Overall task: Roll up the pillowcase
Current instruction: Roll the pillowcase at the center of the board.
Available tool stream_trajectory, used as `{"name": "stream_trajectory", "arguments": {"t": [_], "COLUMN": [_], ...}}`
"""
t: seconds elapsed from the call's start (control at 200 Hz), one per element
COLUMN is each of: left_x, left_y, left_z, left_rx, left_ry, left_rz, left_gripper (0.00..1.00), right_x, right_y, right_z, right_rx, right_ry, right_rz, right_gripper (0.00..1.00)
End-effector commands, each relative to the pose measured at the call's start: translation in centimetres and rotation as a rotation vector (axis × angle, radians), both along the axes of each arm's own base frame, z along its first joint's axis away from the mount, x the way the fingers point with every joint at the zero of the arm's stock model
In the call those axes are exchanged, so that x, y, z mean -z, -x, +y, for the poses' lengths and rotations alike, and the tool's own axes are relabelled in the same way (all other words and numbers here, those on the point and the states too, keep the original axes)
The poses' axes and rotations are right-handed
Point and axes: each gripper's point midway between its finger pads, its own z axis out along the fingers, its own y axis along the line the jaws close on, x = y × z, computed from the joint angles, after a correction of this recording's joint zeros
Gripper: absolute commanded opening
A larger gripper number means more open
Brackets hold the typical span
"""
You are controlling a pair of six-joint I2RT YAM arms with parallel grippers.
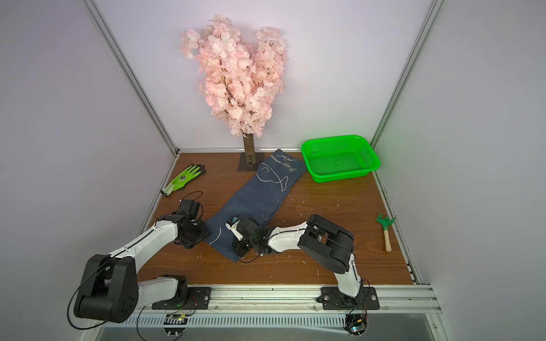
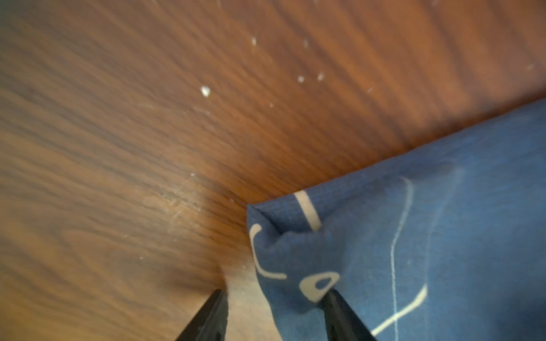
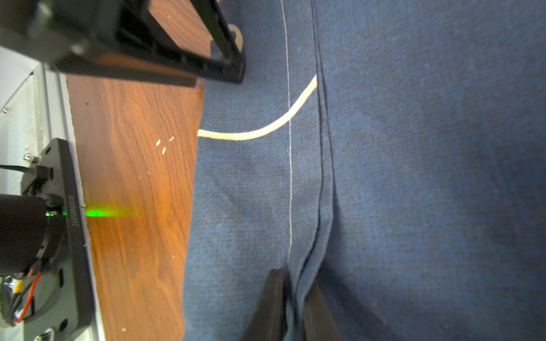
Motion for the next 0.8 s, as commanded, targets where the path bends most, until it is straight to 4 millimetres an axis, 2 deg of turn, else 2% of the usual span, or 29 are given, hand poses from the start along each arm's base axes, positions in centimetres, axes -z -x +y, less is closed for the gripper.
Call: {"name": "stream_trajectory", "arguments": {"t": [0.0, 0.155, 0.29, 0.375, 0.455, 0.615, 0.791], "left_x": [0.8, 1.3, 2.2, 2.4, 2.1, 1.6, 1.0], "left_y": [-0.5, -0.4, -0.2, -0.3, -0.6, -1.3, -1.8], "left_z": [-0.6, -0.3, -0.2, -0.2, -0.3, -0.4, -0.5], "left_rx": [-0.004, 0.001, 0.002, 0.014, 0.028, 0.054, 0.086], "left_ry": [0.028, 0.012, 0.008, 0.010, 0.005, 0.004, -0.001], "left_rz": [-0.018, -0.004, -0.005, 0.004, -0.003, -0.005, 0.004], "left_gripper": [0.54, 0.42, 0.28, 0.26, 0.22, 0.14, 0.05], "right_x": [-1.5, -3.0, -4.9, -6.0, -7.1, -9.2, -8.6], "right_y": [-0.4, -0.4, -0.7, -0.9, -0.3, 2.8, 5.7], "right_z": [-0.7, -1.1, -1.7, -2.2, -2.2, 0.0, 3.2], "right_rx": [0.011, 0.015, 0.022, 0.022, -0.014, -0.158, -0.307], "right_ry": [0.015, 0.018, 0.042, 0.077, 0.114, 0.119, 0.135], "right_rz": [-0.061, -0.125, -0.213, -0.275, -0.349, -0.490, -0.605], "right_gripper": [0.19, 0.26, 0.39, 0.46, 0.48, 0.50, 0.62]}}
